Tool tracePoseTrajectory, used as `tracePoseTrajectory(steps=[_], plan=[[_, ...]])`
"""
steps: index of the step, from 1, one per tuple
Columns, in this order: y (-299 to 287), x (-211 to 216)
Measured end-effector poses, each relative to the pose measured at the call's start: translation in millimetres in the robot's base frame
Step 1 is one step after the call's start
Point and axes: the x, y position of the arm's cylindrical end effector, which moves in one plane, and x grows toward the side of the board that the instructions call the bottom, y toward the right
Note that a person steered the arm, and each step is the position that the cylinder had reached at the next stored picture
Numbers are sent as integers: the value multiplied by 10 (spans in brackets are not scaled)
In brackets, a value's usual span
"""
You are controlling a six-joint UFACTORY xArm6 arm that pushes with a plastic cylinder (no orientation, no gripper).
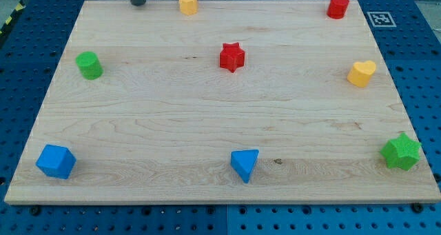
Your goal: Nudge the yellow hexagon to the top center
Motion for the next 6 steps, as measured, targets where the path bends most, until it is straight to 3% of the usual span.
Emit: tracePoseTrajectory(steps=[3, 5, 6], plan=[[294, -3], [1249, 105], [1171, 318]])
